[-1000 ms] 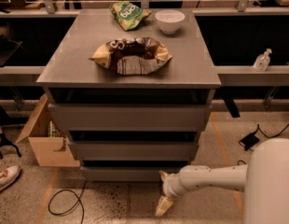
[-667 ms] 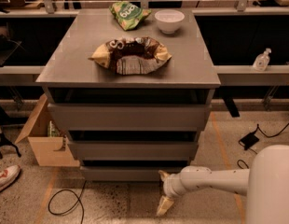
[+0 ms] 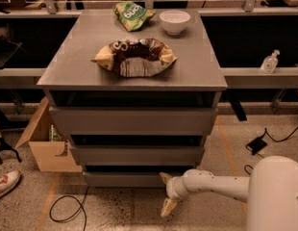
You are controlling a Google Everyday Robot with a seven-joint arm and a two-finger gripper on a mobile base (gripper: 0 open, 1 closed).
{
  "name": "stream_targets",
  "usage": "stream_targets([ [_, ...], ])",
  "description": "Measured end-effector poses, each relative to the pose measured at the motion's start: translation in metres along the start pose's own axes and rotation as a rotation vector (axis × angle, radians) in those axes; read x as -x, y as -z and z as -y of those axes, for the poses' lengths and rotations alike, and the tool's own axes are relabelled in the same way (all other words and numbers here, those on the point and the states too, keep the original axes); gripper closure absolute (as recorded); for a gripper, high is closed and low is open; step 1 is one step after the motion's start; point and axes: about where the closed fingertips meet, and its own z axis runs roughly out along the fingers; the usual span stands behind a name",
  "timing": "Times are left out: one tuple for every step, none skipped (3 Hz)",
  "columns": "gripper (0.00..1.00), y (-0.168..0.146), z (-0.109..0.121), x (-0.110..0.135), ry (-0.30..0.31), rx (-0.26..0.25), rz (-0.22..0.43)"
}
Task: Open bottom drawer
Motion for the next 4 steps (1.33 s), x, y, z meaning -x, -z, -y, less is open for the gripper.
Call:
stream_targets([
  [0.0,-0.019,0.018,-0.007,0.053,-0.02,-0.001],
  [0.0,-0.019,0.018,-0.007,0.053,-0.02,-0.001],
  [0.0,-0.028,0.024,-0.017,0.057,-0.03,-0.033],
  [0.0,-0.038,0.042,-0.031,0.082,-0.055,-0.075],
])
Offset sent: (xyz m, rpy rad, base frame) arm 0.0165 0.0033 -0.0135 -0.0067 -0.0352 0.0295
